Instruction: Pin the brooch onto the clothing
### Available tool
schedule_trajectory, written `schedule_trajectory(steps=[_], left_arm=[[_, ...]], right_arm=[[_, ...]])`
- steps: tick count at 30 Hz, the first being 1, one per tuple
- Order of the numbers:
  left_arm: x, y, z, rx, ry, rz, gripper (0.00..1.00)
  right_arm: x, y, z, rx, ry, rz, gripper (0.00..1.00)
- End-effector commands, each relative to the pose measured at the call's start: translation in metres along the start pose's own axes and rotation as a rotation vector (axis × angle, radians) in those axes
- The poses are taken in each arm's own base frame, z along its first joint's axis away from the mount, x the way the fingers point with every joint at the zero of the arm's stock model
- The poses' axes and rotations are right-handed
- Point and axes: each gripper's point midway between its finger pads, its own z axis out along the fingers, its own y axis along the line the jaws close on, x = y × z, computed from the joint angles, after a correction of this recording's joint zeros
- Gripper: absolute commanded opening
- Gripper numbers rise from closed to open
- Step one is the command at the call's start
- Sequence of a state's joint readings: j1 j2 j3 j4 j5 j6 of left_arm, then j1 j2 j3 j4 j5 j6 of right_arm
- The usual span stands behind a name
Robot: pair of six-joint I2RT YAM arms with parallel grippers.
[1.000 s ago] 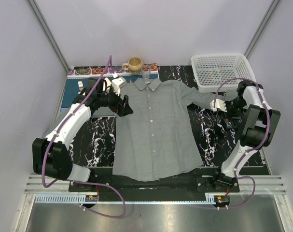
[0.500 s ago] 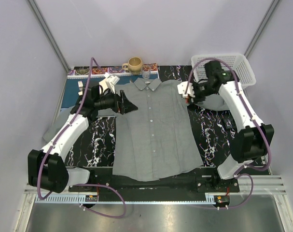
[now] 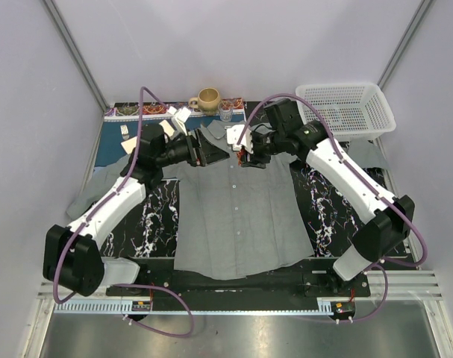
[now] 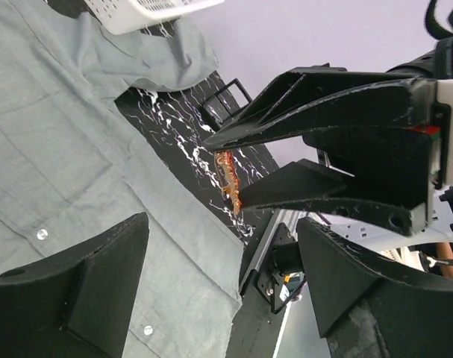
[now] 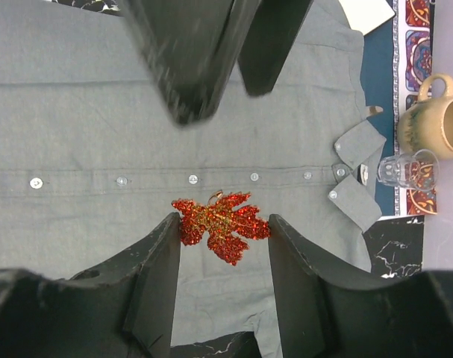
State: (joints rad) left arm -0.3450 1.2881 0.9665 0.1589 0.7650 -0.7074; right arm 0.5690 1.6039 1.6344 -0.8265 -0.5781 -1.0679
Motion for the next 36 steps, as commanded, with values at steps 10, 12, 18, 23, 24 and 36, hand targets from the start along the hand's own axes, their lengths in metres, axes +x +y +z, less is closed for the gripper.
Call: schedule_trajectory(steps=[10,12,18,23,24,36], left_arm=[[-0.006,-0.014,0.025,0.018,-0.027,-0.039,0.72],[-0.006,-0.014,0.027,0.019,-0.025,-0.046,0.67],[-0.005,-0.016,0.029,0.030,-0.021,-0.054,0.52],[0.000,-0.017,0.031,0.043,-0.018,-0.081,0.47],[0.002,-0.017,0.031,0.046,-0.014,-0.087,0.45],[-0.005,-0.026,0.019,0.049,-0.010,-0.044,0.10]], right_arm=[[-0.045,-0.002,-0.004,0.092,-0.049,0.039,0.52],[-0.048,0.000,-0.004,0.089,-0.056,0.041,0.52],[-0.052,0.005,-0.003,0.083,-0.059,0.041,0.52],[-0.052,0.004,0.000,0.091,-0.044,0.023,0.52],[-0.053,0.004,0.001,0.090,-0.045,0.023,0.52],[-0.064,-0.013,-0.017,0.198,-0.045,0.045,0.65]])
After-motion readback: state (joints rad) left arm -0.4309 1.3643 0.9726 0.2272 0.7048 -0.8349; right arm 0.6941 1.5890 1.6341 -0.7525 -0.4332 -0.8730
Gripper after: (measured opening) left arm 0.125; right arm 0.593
